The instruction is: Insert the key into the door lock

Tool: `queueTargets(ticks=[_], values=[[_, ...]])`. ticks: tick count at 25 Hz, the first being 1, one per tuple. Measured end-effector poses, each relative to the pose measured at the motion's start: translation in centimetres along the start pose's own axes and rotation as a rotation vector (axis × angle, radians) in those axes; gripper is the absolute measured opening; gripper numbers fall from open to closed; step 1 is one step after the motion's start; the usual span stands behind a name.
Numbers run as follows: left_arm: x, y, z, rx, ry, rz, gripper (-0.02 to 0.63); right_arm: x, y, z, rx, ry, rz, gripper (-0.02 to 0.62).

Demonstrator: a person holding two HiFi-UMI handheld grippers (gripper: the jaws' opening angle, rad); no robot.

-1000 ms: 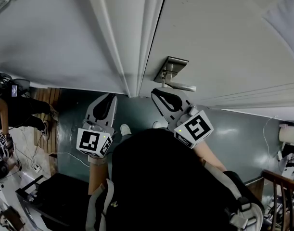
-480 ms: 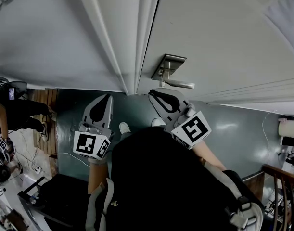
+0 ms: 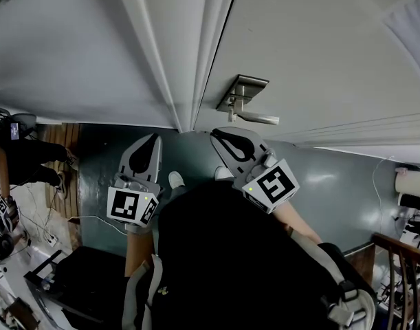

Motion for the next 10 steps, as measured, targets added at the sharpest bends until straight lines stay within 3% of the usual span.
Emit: queueTargets(ticks=[6,10], values=[[0.07,0.01,-0.14,-0.022,0.009,0.003,0.006,0.43,-0.40,0.23,0.013,0.007,0.011,0.028],[0.21,-0.18,0.06,0.007,-0.039,-0.061,0.007,0.50,-0.62,0.39,0.015,0.009,0.013,0.028]])
Point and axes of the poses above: the fingertips, and each gripper's own axes: z forward along the fingers, x to its left, y out of its top, the point moved 10 cm from there along -z, backward along the fingers, and after that the axes turned 13 degrees about -z, right-handed, at the moved point
